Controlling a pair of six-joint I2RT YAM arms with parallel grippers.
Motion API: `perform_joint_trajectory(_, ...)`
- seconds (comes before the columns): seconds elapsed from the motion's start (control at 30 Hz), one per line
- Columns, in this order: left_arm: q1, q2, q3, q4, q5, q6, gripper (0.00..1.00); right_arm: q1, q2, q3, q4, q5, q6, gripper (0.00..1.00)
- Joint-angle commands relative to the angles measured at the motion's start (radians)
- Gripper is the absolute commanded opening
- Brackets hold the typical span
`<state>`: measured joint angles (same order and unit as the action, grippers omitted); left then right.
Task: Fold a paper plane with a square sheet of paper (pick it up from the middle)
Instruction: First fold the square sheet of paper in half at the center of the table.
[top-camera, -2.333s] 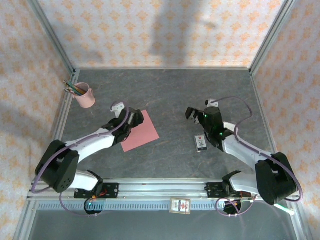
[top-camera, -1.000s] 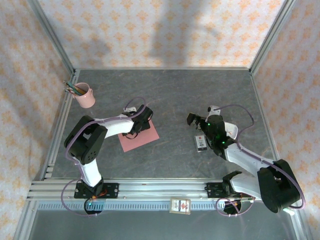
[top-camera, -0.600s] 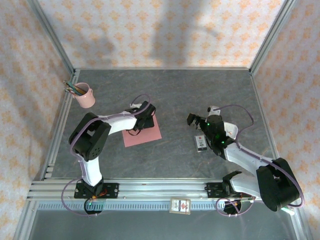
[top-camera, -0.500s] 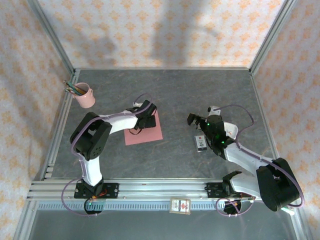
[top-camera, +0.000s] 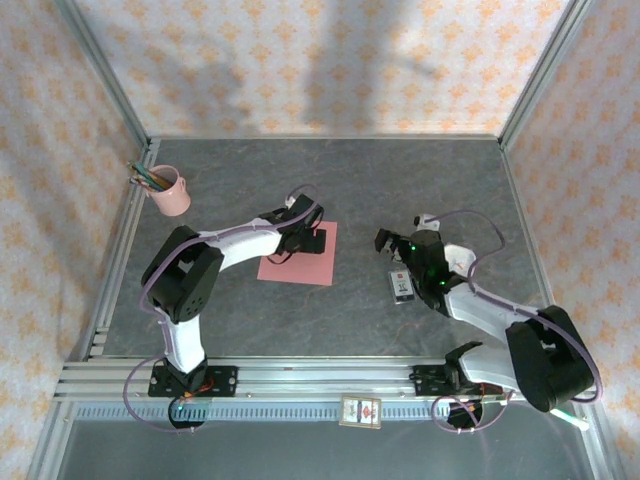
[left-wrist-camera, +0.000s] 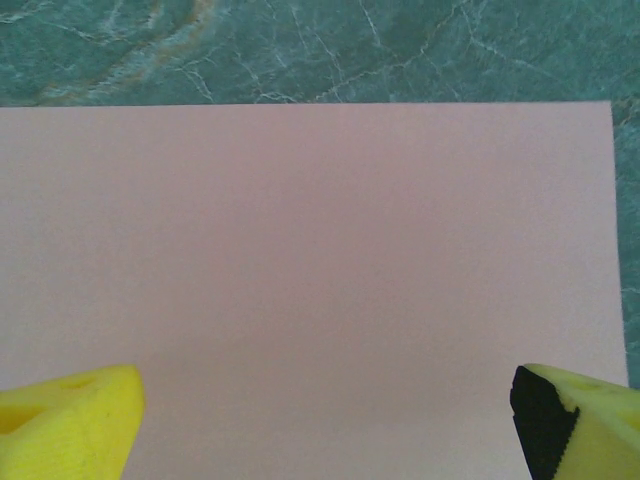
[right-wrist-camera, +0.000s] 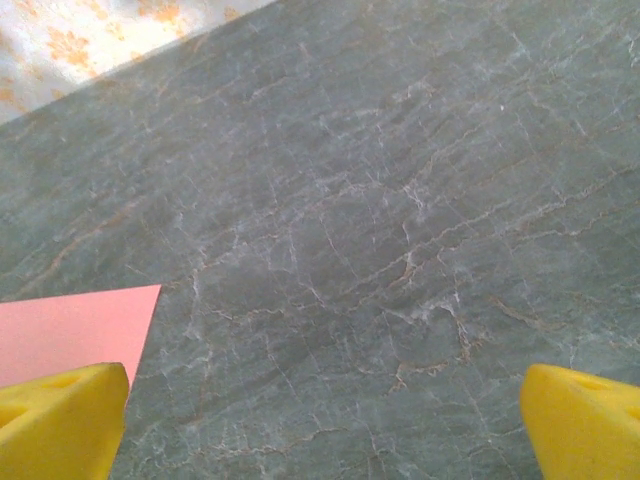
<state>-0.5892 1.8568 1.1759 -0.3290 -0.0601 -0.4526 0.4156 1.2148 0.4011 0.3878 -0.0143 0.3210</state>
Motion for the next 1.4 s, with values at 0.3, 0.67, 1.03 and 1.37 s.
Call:
perform_joint_trajectory(0.3,-0.009,0.067,0.050,-0.122,-0.007,-0.056,0.99,0.000,0.007,0.015,0.006,0.019,-0.005,1.00)
perform_joint_trajectory(0.67,-0.010,0.146,0.066,-0.117,0.018,-0.039,0.99,0.000,-0.003,0.010,0.007,0.018,-0.005,1.00)
perform_joint_trajectory(1.03,-0.004,0.131,0.022,-0.086,0.062,-0.043,0.98,0.000,-0.003,0.013,0.002,0.019,-0.005,1.00)
perform_joint_trajectory(1.37,0.005,0.117,0.022,-0.087,0.049,-0.046,0.96,0.000,-0.001,0.015,-0.002,0.020,-0.004,1.00)
